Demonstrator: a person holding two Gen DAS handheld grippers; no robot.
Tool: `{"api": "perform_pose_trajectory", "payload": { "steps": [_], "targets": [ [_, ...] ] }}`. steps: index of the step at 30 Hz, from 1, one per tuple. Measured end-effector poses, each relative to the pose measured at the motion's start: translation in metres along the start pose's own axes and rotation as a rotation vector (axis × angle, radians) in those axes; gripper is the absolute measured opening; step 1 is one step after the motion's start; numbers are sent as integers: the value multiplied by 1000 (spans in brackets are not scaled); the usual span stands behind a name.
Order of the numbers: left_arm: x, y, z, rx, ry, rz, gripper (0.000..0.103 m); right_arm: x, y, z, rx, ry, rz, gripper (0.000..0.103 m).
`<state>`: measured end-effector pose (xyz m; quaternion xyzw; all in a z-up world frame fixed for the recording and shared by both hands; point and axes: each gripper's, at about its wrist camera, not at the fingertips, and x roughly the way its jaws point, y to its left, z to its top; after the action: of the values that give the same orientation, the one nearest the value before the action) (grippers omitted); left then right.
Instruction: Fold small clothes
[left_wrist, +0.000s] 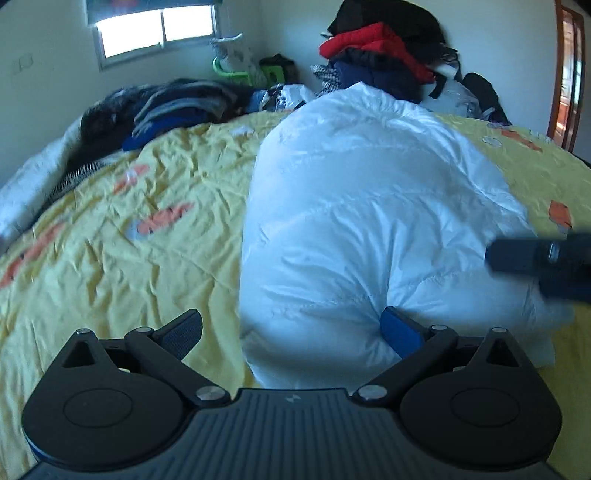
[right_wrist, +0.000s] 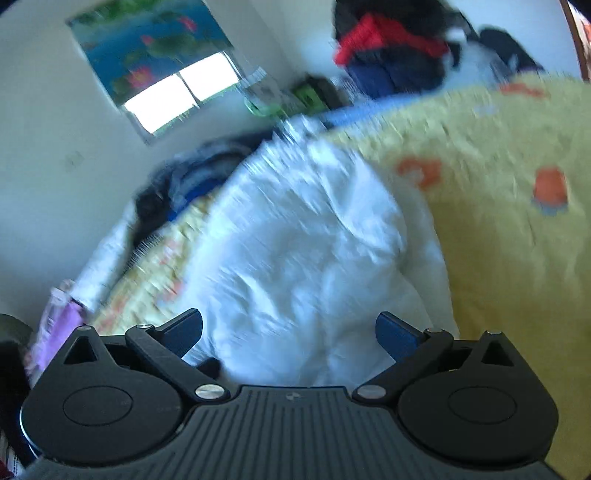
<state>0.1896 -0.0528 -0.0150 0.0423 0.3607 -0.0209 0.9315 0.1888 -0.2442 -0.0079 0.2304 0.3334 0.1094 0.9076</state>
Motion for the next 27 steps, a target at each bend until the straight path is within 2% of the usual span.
{"api": "perform_pose_trajectory", "payload": {
  "steps": [4, 10, 13, 16, 18, 22, 24, 27],
  "targets": [
    [-2, 2, -2, 1, 0, -2, 103, -5, 2, -13, -37, -21, -22, 99],
    [-27, 9, -6, -45, 18, -16, 103, -51, 10, -34, -97, -67, -43, 102],
    [-48, 16, -21, -84, 42, -50, 103, -64, 12, -53, -138, -24, -82, 102],
    [-63, 16, -40, -68, 51, -46, 103, -69, 13, -71, -178, 22, -125, 102],
    [-65, 13, -53, -42, 67, -28, 103, -68, 8, -77, -169, 40, -130, 102],
    [-63, 18, -62, -68, 141, -9, 103, -61, 6, -78, -110, 90, -210, 101],
    [-72, 20, -60, -70, 104, -11, 103, -66, 10, -77, -106, 57, -200, 102],
    [-78, 17, -57, -50, 73, 25, 103, -70, 18, -80, -162, 5, -231, 103]
  ]
}}
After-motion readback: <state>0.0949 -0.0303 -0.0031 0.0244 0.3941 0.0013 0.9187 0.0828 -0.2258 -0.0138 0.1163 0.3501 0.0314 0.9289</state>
